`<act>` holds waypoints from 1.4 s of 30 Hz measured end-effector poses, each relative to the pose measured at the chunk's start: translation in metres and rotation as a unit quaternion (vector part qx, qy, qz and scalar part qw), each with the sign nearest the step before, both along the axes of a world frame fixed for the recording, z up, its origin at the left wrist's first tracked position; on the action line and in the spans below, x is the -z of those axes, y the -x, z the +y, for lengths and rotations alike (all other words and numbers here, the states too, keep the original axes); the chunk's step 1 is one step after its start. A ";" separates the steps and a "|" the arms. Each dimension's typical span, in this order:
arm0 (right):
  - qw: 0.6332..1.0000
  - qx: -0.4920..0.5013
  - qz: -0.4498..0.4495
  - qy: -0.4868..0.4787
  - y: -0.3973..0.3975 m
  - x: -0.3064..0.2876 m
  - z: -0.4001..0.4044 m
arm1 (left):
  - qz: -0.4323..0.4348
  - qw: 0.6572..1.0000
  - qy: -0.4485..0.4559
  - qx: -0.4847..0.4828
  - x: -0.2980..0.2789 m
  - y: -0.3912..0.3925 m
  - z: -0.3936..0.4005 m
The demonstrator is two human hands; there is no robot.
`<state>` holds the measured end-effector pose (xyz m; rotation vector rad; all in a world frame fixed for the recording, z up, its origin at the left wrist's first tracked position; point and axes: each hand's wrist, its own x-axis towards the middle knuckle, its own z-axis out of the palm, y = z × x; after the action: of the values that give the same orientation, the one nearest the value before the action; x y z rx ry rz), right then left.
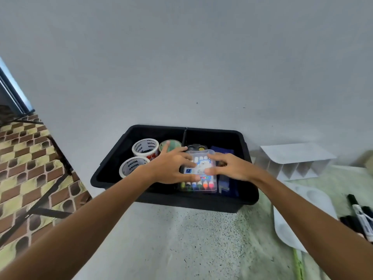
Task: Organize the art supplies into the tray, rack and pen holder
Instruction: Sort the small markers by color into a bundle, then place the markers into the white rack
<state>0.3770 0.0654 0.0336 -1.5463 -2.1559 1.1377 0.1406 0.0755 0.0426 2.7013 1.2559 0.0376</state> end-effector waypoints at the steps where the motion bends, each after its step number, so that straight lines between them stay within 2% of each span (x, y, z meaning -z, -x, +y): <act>1: 1.000 0.010 0.000 -0.005 0.001 0.002 0.001 | -0.003 1.000 0.000 0.005 -0.001 0.000 -0.002; 6: 0.995 0.068 -0.035 -0.065 0.002 0.015 -0.002 | -0.016 0.999 -0.015 0.036 0.002 0.001 -0.006; 11: 0.979 0.030 -0.154 -0.133 0.006 0.012 -0.014 | -0.021 0.998 -0.040 0.040 0.003 -0.001 -0.005; 14: 0.980 0.056 -0.063 -0.182 0.003 0.004 -0.030 | -0.013 0.995 -0.093 0.037 0.000 -0.017 -0.011; 16: 0.964 0.133 0.030 -0.226 -0.012 -0.003 -0.047 | -0.094 0.980 -0.159 0.072 0.003 -0.039 -0.020; 18: 0.936 0.210 0.107 -0.261 -0.034 -0.011 -0.066 | -0.182 0.963 -0.177 0.092 0.003 -0.070 -0.035; 21: 0.914 0.281 0.140 -0.256 -0.085 -0.012 -0.091 | -0.228 0.963 -0.112 0.095 -0.008 -0.129 -0.065; 25: 0.902 0.371 0.095 -0.199 -0.161 0.007 -0.122 | -0.227 0.967 -0.008 0.114 -0.002 -0.203 -0.097; 28: 0.906 0.399 0.041 -0.132 -0.202 0.025 -0.144 | -0.153 0.985 0.061 0.059 0.018 -0.243 -0.113; 31: 0.920 0.384 -0.016 -0.077 -0.219 0.039 -0.164 | -0.033 0.997 0.060 -0.031 0.044 -0.265 -0.117; 33: 0.926 0.367 -0.056 -0.073 -0.220 0.049 -0.174 | 0.002 0.993 0.088 -0.079 0.060 -0.270 -0.117; 39: 0.927 0.325 -0.147 -0.115 -0.204 0.052 -0.189 | -0.067 0.982 0.118 -0.128 0.075 -0.281 -0.126; 41: 0.921 0.349 -0.102 -0.140 -0.204 0.053 -0.188 | -0.095 0.976 0.136 -0.142 0.074 -0.282 -0.128; 42: 0.916 0.367 -0.049 -0.152 -0.205 0.052 -0.188 | -0.109 0.973 0.141 -0.143 0.074 -0.283 -0.129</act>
<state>0.5817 -0.1228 -0.0183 -2.0089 -1.4562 0.4570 0.4233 -0.0532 -0.0310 2.1962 1.4453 0.1722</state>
